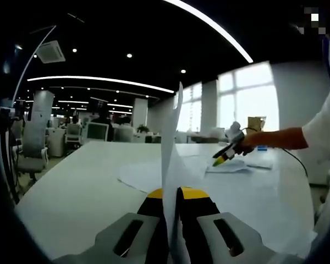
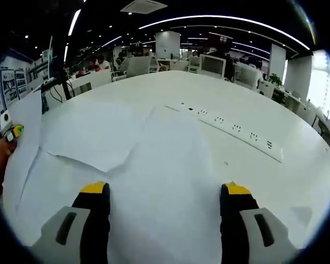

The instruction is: Organize the stack of printing papers by aligning and flattening the scattered papers on the table

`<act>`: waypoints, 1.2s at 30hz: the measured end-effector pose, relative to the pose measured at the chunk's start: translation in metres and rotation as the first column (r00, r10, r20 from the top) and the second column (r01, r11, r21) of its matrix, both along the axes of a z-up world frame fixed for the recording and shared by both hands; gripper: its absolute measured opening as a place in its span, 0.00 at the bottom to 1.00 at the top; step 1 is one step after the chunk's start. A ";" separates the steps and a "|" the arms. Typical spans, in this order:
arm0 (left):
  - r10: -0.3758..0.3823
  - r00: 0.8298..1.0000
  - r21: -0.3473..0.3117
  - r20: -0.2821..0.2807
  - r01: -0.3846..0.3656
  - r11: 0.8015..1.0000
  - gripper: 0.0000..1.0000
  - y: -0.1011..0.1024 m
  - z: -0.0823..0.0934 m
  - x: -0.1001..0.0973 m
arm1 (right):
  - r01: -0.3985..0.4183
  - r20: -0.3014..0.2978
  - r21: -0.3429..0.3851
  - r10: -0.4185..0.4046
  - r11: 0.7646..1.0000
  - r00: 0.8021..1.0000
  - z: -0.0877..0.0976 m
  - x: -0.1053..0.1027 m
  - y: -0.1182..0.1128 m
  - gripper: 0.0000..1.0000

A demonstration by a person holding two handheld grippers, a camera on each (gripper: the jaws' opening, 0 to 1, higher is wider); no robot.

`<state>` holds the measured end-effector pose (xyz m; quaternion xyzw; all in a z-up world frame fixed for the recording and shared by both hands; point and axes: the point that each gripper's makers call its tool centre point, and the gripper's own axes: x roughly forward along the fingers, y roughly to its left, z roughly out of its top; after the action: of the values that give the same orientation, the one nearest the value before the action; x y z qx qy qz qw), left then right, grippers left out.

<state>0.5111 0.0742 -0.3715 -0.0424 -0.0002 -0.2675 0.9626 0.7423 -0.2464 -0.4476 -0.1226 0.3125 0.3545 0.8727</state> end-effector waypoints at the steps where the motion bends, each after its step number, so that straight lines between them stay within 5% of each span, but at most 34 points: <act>1: 0.000 1.000 0.001 0.000 0.000 1.000 0.06 0.000 0.000 0.000 | 0.001 0.000 -0.001 -0.001 1.000 1.000 0.000 0.000 0.000 0.77; 12: -0.001 1.000 0.008 0.000 0.001 1.000 0.06 0.002 -0.001 0.001 | 0.026 -0.002 -0.008 -0.026 1.000 1.000 0.001 0.006 -0.008 0.63; 27: -0.003 1.000 0.010 0.000 0.003 1.000 0.06 0.002 -0.001 0.002 | 0.030 0.000 -0.012 -0.030 0.999 1.000 0.003 0.001 -0.007 0.60; 36: -0.003 1.000 0.012 -0.001 0.003 1.000 0.06 0.003 -0.002 0.004 | 0.029 -0.012 -0.023 -0.029 0.999 0.999 0.005 -0.006 -0.008 0.45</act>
<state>0.5147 0.0769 -0.3731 -0.0369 0.0019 -0.2687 0.9625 0.7367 -0.2546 -0.4423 -0.1256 0.3236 0.3389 0.8744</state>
